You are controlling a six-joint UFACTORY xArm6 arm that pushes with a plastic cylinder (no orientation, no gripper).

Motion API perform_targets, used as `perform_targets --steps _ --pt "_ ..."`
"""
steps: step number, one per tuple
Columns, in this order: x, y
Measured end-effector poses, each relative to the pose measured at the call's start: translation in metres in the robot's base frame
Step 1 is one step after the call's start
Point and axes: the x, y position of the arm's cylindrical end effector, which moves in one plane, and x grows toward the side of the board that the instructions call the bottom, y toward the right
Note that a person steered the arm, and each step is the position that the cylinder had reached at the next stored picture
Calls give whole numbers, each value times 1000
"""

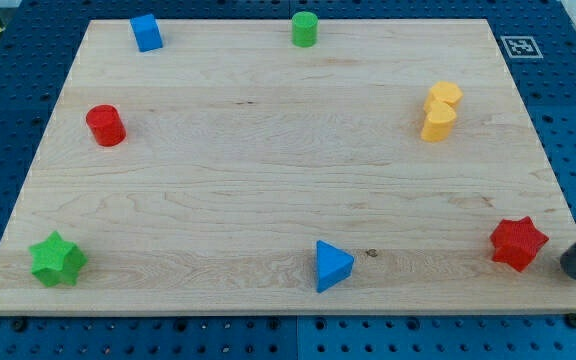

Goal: Put the red star in between the triangle and heart

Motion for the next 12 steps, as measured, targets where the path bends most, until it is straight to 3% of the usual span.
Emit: perform_targets --steps 1,4,6,8,10,12 --pt "-5 -36" --pt "-21 -66" --pt "-30 -45" --pt "-41 -98" --pt "-47 -57" --pt "-77 -124"
